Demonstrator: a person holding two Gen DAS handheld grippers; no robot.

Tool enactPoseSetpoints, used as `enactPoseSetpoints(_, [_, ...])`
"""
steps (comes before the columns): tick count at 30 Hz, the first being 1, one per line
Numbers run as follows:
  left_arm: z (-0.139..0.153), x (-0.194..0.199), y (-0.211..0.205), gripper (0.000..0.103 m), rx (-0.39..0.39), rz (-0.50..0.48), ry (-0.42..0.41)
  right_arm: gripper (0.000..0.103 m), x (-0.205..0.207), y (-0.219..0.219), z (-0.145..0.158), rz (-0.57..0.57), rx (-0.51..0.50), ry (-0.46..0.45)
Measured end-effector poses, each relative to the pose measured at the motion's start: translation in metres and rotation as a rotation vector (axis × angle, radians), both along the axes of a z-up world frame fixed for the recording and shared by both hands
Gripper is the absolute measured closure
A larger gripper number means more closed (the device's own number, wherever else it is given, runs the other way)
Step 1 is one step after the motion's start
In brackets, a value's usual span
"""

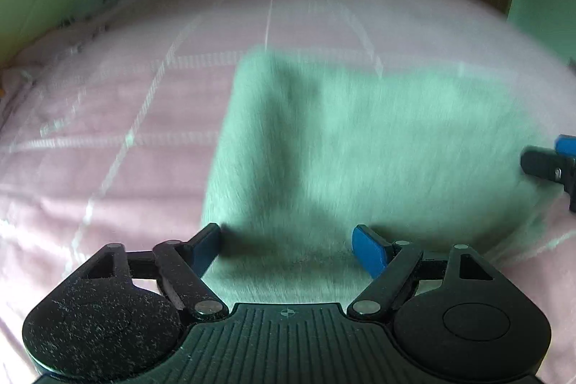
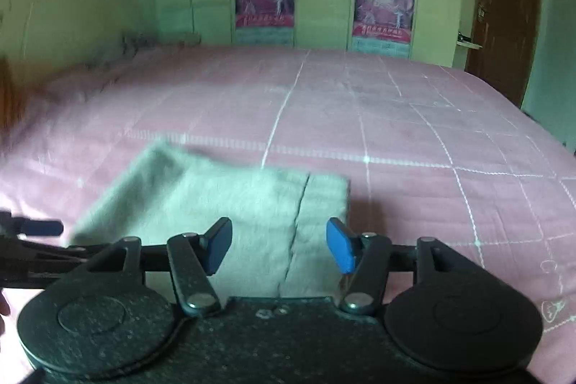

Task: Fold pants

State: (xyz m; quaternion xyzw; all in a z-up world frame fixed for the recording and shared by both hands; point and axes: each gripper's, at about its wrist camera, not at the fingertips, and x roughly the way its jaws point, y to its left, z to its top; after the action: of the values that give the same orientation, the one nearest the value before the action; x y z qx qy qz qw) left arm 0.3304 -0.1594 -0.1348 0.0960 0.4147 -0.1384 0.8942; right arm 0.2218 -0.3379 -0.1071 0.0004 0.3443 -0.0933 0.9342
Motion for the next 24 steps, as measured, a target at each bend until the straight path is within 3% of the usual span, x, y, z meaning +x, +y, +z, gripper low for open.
enactPoseSetpoints(3, [-0.001,0.002,0.002,0.011,-0.027,0.041,0.03,0.05,0.005,-0.006,-0.042,-0.03,-0.011,0.179])
enactPoseSetpoints(10, [0.003,-0.002,-0.003,0.01,-0.029,0.047,0.013,0.048,-0.013,0.001,-0.01,-0.047,0.026,0.018])
enactPoseSetpoints(14, [0.001,-0.005,-0.009,0.001,-0.003,0.012,-0.015,0.045,-0.006,-0.003,-0.049,-0.047,0.007,0.17])
enactPoseSetpoints(24, [0.005,-0.004,-0.022,0.0,0.067,0.02,0.04,0.044,-0.026,-0.009,-0.053,-0.045,0.041,0.145])
